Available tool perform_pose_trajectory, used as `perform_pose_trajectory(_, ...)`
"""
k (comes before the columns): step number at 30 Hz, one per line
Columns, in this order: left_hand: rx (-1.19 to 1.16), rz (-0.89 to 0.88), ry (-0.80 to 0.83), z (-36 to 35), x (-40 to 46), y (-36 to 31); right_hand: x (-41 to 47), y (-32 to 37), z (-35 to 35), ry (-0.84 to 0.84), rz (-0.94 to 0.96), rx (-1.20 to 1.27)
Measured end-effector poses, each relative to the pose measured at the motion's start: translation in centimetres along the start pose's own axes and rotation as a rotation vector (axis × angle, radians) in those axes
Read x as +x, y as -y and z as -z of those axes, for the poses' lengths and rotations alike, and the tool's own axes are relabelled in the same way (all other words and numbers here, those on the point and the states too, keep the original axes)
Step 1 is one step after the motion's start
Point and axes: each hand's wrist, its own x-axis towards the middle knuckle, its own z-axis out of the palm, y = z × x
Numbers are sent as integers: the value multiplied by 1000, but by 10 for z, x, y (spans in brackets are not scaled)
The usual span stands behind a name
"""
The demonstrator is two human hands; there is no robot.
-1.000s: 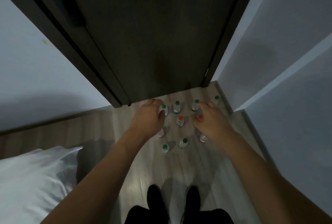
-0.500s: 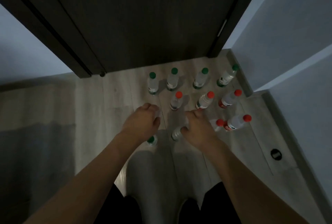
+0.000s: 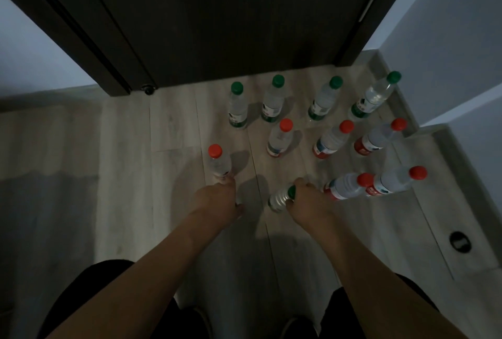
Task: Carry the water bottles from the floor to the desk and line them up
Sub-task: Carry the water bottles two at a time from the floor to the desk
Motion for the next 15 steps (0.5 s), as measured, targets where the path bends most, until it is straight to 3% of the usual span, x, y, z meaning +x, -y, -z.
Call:
perform_pose_trajectory(7,99,-39,6,-9,8,3,1,3,-5,-75,46,5)
perform_pose_trajectory(15,23,-99,-57,6,9,7,-9,9,5,-101,54,86)
